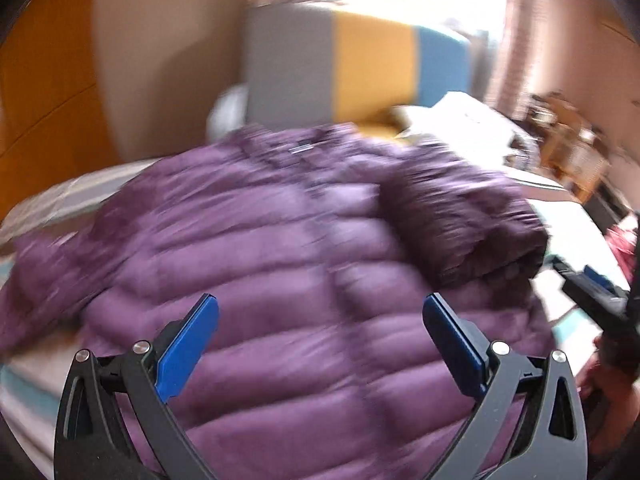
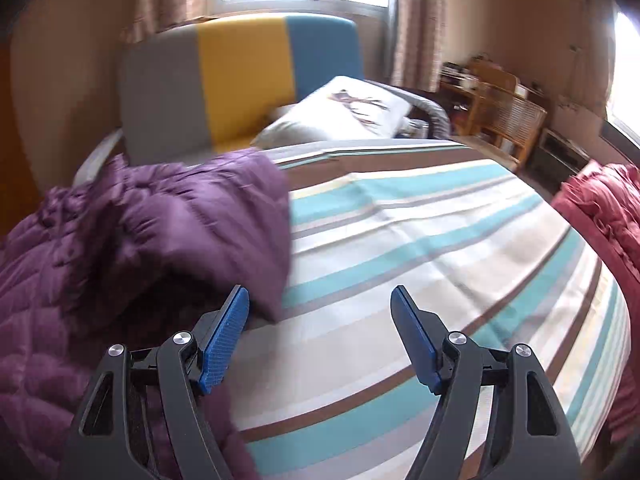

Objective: Fold large clothes

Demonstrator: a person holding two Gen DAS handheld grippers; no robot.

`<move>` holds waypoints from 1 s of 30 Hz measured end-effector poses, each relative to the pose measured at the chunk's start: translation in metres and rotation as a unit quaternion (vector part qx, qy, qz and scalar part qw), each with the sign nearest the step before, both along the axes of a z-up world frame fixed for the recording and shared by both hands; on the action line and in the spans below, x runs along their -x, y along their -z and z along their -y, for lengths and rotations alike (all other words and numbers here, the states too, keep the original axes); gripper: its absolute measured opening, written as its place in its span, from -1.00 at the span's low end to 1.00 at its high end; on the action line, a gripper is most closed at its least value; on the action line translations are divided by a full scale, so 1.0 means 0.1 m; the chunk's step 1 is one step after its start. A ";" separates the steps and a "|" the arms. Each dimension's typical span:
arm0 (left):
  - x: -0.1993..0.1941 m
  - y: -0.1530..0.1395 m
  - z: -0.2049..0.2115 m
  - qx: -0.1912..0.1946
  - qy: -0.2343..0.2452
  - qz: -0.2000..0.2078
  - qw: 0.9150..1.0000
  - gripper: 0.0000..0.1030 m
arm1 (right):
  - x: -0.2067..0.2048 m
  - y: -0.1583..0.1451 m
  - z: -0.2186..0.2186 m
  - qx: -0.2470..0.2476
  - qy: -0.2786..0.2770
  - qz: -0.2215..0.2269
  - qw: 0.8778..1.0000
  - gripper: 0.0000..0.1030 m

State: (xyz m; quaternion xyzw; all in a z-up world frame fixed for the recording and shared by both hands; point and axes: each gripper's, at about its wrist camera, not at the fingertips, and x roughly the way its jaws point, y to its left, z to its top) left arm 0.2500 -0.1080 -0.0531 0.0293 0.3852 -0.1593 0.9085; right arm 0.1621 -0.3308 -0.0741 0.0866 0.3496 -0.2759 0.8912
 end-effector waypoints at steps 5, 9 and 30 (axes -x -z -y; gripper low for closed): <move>-0.17 -0.02 0.76 -0.021 0.077 0.024 0.997 0.96 | 0.10 0.08 0.06 -0.006 0.017 -0.002 1.000 0.42; -0.32 0.09 1.14 -0.056 0.092 0.042 0.993 0.94 | 0.00 0.07 -0.04 0.016 0.010 -0.002 1.000 0.42; -0.59 0.46 -0.34 0.170 -0.074 -0.031 0.982 0.65 | -0.09 0.12 -0.08 0.017 -0.002 0.000 1.000 0.42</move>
